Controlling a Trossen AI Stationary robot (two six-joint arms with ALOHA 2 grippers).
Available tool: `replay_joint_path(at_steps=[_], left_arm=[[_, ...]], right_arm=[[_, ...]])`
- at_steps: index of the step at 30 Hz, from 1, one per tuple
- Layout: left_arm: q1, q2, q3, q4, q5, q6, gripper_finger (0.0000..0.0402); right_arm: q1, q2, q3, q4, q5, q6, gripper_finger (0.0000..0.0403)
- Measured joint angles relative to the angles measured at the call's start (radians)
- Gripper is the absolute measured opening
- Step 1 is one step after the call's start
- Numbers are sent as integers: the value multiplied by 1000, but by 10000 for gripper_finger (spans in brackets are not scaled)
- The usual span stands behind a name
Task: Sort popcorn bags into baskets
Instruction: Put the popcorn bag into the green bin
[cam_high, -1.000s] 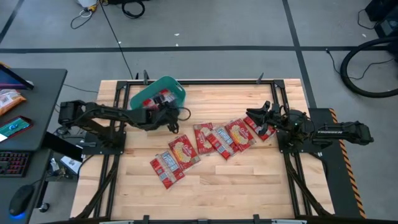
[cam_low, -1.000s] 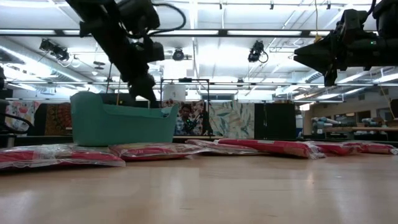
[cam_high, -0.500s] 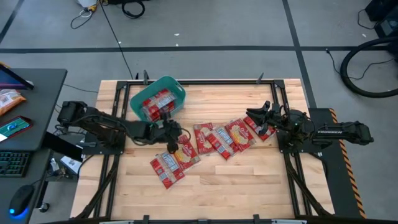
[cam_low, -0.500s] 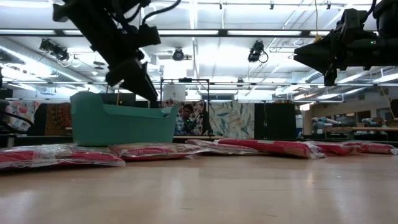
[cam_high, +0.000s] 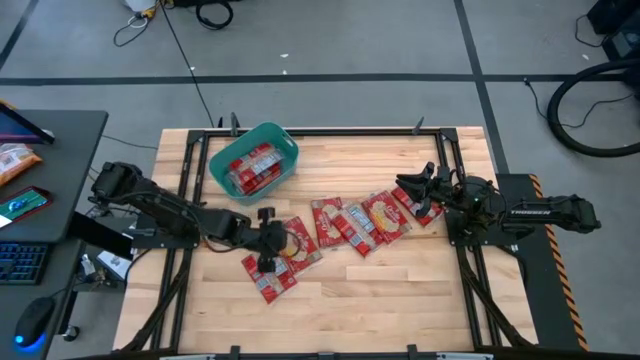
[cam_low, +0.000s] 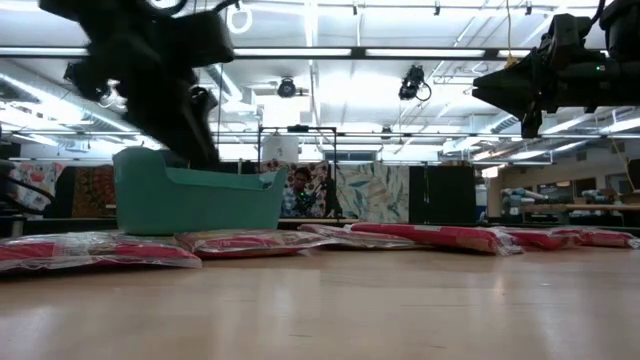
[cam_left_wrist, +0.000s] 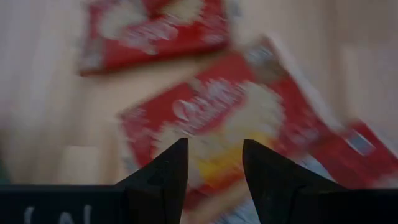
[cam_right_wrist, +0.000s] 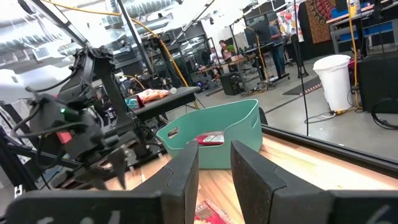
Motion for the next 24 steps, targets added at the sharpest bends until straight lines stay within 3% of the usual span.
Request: replay_joint_path(at_steps=[4,17,24], left_arm=[[-62,0,0,-34,51,-1,157],[-263,0,0,-79,48,-104,157],[-326,0,0,-186,43,-106,157]], right_arm=[[0,0,0,0,0,0,98],[0,0,0,0,0,0,98],[0,0,0,0,1,0,98]])
